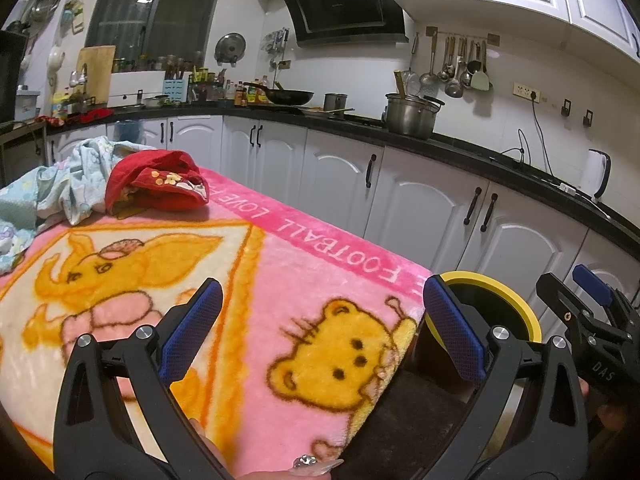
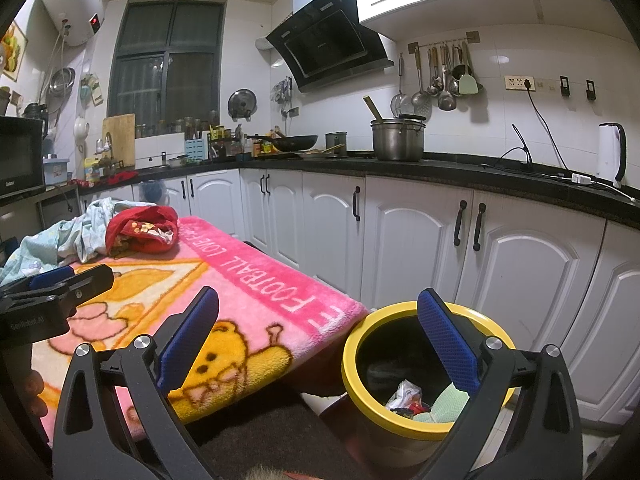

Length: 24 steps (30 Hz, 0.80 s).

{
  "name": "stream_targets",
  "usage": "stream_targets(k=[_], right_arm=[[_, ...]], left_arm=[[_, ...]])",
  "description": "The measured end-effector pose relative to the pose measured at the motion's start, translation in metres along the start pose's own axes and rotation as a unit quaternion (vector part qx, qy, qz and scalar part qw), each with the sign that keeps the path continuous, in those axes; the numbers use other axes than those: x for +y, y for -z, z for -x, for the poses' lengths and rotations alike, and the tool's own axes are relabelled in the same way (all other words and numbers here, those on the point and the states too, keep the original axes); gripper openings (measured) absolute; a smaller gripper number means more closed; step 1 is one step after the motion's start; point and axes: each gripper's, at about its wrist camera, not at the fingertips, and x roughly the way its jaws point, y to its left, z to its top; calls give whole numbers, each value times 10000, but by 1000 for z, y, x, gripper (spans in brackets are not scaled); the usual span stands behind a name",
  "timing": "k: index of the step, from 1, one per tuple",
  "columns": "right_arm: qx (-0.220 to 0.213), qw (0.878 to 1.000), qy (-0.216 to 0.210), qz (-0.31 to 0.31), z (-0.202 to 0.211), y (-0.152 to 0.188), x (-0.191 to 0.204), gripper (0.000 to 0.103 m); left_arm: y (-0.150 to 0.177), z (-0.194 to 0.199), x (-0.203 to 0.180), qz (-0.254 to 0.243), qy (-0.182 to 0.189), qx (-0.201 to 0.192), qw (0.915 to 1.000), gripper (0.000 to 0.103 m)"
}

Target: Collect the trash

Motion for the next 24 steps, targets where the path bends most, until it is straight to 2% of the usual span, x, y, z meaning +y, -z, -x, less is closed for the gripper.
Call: stream_targets(k=[20, 24], right_arm=[[165, 9999, -14, 2, -4, 11, -1, 97], [411, 9976, -507, 240, -24, -8, 25, 97]], left_arm=[[0, -6, 19, 172, -87, 161, 9997, 92], [-6, 3, 71, 604, -537, 411, 9959, 92]])
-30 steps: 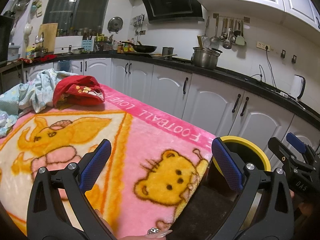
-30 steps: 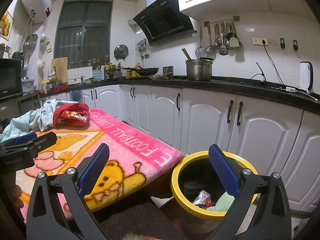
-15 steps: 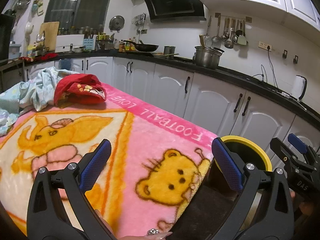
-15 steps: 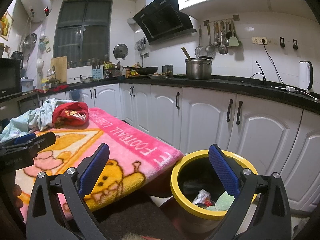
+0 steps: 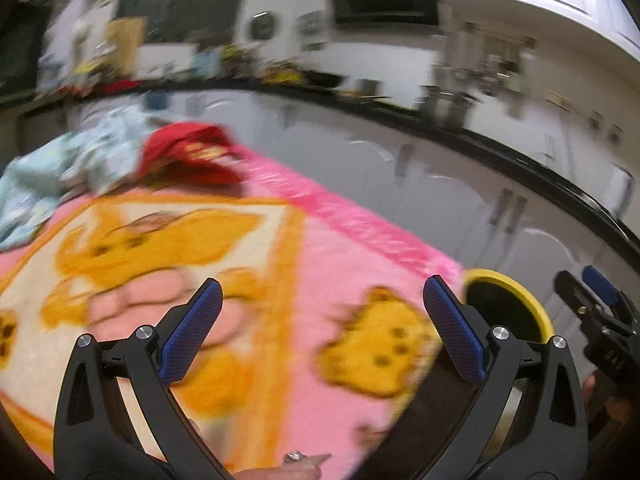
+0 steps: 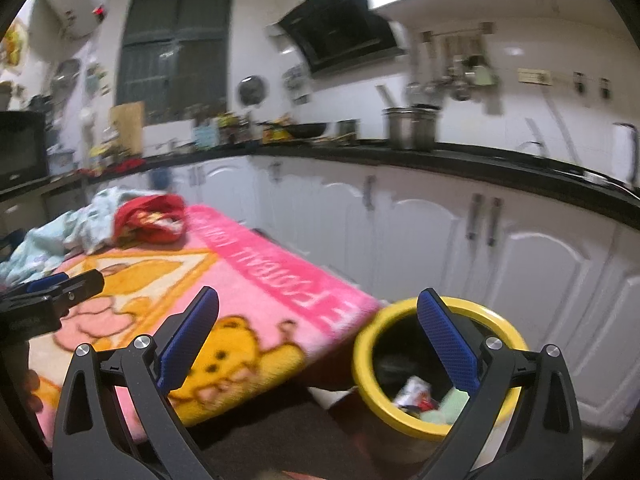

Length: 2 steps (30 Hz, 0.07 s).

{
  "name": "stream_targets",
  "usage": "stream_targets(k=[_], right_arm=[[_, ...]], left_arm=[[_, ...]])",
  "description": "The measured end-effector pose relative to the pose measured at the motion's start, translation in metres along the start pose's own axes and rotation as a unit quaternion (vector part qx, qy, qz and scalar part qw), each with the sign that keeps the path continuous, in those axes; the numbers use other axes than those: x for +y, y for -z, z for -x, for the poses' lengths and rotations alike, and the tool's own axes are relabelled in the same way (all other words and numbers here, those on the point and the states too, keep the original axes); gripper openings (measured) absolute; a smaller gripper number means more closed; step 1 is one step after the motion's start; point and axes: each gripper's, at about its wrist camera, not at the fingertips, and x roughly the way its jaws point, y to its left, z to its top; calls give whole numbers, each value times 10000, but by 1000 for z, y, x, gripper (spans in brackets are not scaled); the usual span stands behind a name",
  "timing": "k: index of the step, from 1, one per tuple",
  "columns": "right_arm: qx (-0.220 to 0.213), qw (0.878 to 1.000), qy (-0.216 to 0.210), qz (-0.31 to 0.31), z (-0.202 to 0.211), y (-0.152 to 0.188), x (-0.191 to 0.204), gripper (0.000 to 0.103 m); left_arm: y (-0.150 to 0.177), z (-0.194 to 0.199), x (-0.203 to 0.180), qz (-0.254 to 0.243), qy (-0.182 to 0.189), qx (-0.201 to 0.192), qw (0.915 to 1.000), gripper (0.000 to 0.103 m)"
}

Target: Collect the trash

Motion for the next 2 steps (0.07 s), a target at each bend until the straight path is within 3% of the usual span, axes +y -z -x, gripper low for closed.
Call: stream_targets(k=[1, 2], right_arm=[[79, 9995, -313, 12, -10, -9, 15, 97], [164, 9980, -617, 25, -20, -16, 30, 97]], left_arm=[[-4, 2, 23, 194, -154, 77, 9997, 92], [-11, 7, 66, 524, -531, 159, 9971, 92]])
